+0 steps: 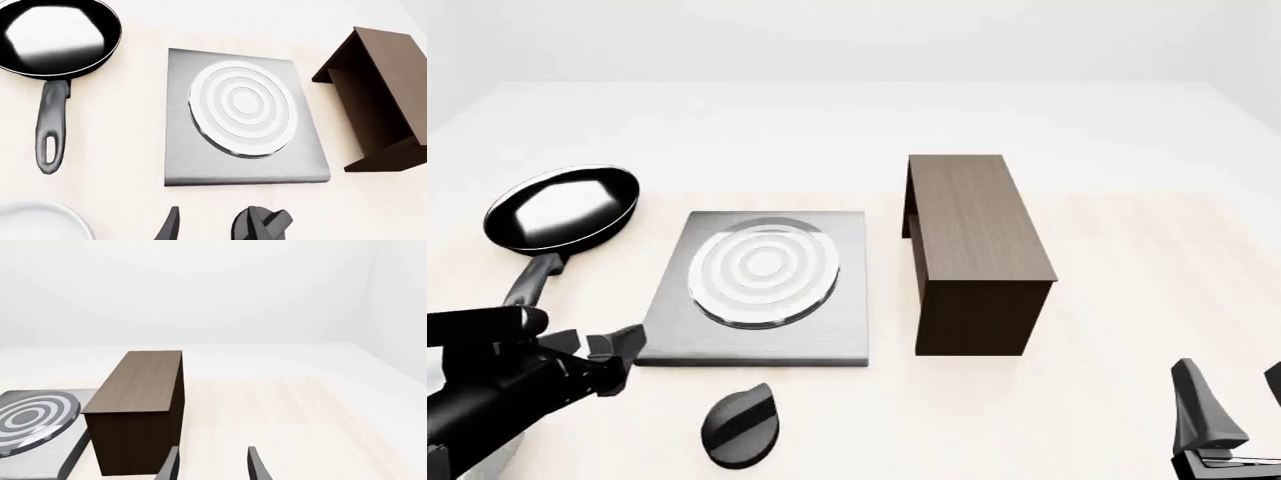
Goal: Turn on the stove.
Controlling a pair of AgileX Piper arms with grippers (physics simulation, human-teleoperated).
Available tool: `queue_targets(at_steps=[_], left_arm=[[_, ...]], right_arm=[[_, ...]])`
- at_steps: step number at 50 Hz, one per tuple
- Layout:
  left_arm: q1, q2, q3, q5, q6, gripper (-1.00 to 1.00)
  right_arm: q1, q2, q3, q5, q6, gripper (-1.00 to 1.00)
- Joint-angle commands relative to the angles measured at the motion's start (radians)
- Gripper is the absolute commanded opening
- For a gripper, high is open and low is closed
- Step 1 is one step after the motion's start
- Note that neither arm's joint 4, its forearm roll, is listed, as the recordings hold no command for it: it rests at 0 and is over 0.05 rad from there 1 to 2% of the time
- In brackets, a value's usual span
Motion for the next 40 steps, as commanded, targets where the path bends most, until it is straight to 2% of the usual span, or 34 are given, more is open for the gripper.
queue_targets(at_steps=[1, 17, 20, 40], left_arm=[[0.047, -0.011, -0.030, 0.023, 0.012, 1.00], [0.112, -0.020, -0.056, 0.037, 0.040, 1.00], [0.107, -0.028, -0.068, 0.056, 0.025, 1.00], [0.174, -0.036, -0.133, 0.098, 0.071, 1.00]], right_arm=[[0.000, 0.000, 0.000, 0.000, 0.000, 1.00], [0.000, 0.000, 0.000, 0.000, 0.000, 1.00], [0.000, 0.000, 0.000, 0.000, 0.000, 1.00], [0.000, 0.000, 0.000, 0.000, 0.000, 1.00]])
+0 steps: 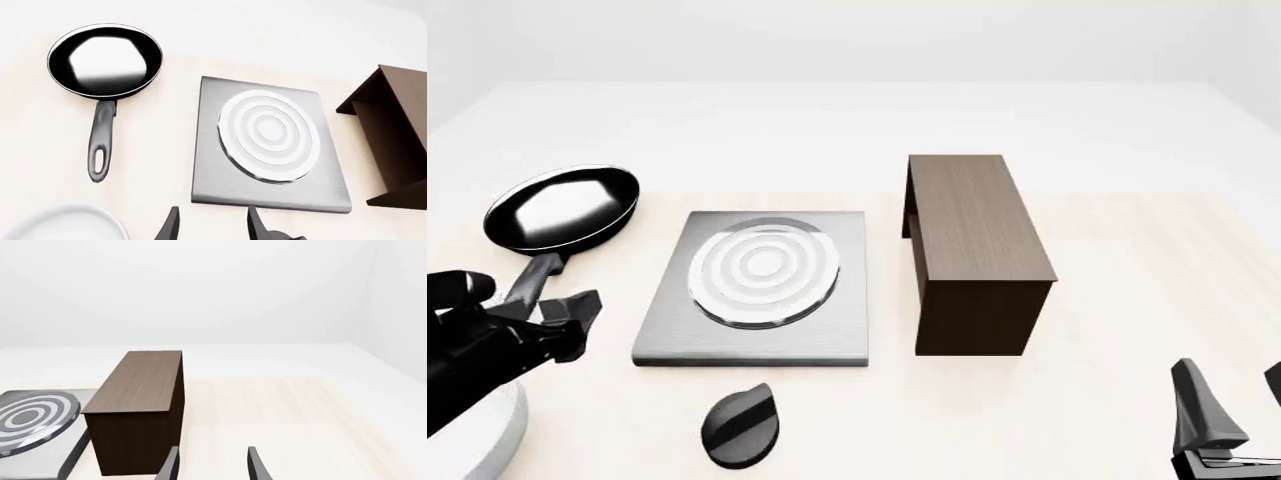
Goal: Turn on the stove.
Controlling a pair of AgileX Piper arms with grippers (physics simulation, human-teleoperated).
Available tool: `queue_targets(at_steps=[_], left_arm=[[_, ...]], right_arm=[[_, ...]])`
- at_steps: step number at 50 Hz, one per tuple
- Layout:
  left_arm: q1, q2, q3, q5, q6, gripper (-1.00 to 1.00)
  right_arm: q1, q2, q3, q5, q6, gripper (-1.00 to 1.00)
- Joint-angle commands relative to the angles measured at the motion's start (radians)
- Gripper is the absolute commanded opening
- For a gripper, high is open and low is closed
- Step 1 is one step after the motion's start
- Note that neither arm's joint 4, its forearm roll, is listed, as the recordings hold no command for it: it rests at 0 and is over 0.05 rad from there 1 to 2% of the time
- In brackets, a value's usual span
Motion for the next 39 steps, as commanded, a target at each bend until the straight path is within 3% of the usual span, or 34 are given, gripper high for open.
queue_targets(at_steps=[1, 39], left_arm=[[0.034, 0.000, -0.035, 0.020, 0.021, 1.00], [0.166, -0.041, -0.102, 0.061, 0.041, 1.00]], right_arm=[[0.000, 0.000, 0.000, 0.000, 0.000, 1.00], [0.000, 0.000, 0.000, 0.000, 0.000, 1.00]])
